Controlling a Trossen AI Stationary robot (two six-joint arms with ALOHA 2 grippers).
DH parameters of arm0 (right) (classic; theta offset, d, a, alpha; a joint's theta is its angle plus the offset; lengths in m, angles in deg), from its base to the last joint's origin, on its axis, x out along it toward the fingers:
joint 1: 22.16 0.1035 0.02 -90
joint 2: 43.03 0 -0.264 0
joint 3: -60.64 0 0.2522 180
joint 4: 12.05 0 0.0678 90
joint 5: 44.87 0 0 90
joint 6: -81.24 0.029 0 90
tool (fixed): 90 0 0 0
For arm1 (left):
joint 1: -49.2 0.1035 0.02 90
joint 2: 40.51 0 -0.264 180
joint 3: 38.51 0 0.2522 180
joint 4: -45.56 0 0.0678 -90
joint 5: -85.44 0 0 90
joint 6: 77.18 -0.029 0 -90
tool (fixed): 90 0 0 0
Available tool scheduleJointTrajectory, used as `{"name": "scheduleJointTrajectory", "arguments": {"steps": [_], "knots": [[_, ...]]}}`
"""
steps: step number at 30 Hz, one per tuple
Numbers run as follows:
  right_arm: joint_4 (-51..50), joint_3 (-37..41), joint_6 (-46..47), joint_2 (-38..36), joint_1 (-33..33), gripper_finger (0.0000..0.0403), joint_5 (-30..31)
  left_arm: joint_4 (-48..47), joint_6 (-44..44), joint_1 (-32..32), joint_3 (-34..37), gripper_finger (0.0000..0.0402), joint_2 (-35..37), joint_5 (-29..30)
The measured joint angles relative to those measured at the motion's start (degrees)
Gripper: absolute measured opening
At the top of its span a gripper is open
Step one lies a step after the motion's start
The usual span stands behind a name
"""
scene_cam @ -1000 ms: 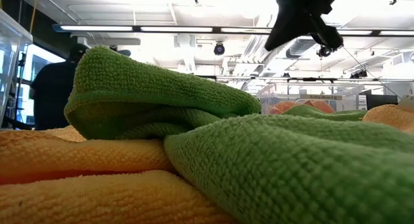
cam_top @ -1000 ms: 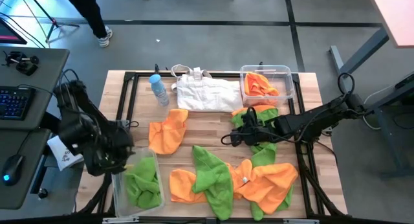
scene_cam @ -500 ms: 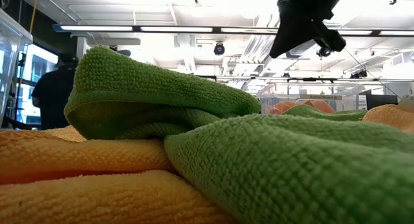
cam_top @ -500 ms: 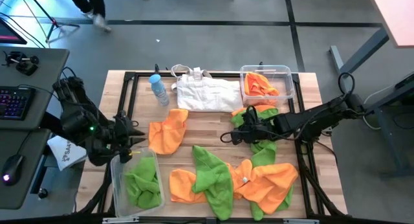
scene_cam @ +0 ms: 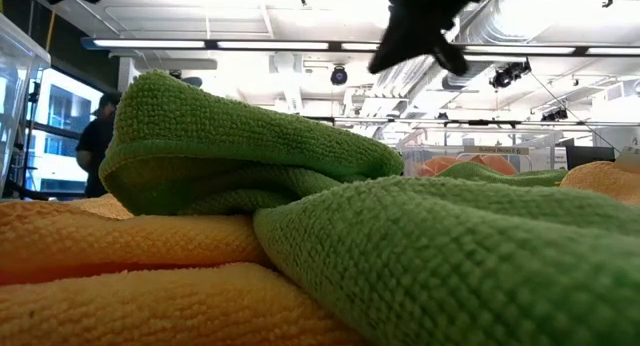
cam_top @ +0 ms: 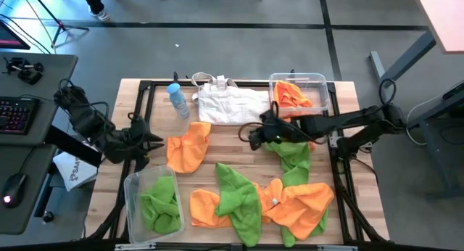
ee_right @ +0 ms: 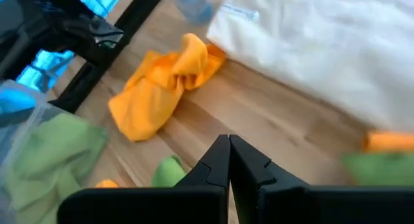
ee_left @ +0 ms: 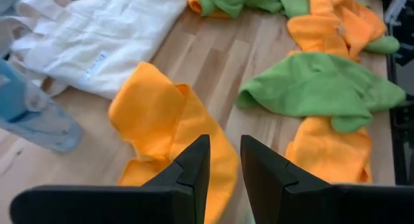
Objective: Sort microfiber towel by color & place in baskets
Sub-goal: Put the orange microfiber cloth into the top transparent bin
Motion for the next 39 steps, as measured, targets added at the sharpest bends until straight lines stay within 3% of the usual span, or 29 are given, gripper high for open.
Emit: {"name": "scheduleJointTrajectory", "arguments": {"steps": [9,13,16,20,27,33,39], "knots": [[-7.71,-22.78,-15.37,18.32,-3.21,0.0000,-3.83,-0.06,-2.55,5.86,0.00,0.0074,1.92,0.45],[-11.79,-30.61,-12.56,26.12,-4.56,0.0000,-2.09,-0.06,-2.55,6.27,0.00,0.0074,1.88,0.50],[-13.11,-34.38,-13.01,30.91,-5.61,0.0002,-5.66,-0.07,-2.24,6.27,-0.01,0.0074,1.87,0.49],[-10.92,-36.98,-13.70,36.69,-6.38,0.0033,-12.92,-0.09,-1.49,6.27,-0.01,0.0074,1.90,0.31],[-4.31,-37.30,-11.25,43.88,-6.64,0.0140,-19.90,-0.09,-0.86,6.27,-0.01,0.0074,1.81,0.28],[5.09,-37.33,-9.81,46.60,-6.66,0.0214,-18.76,-0.07,-0.48,6.24,-0.01,0.0074,1.68,-0.13],[10.92,-37.44,-9.60,49.30,-7.16,0.0238,-15.34,-0.08,0.14,6.24,-0.01,0.0074,1.48,-0.15]]}}
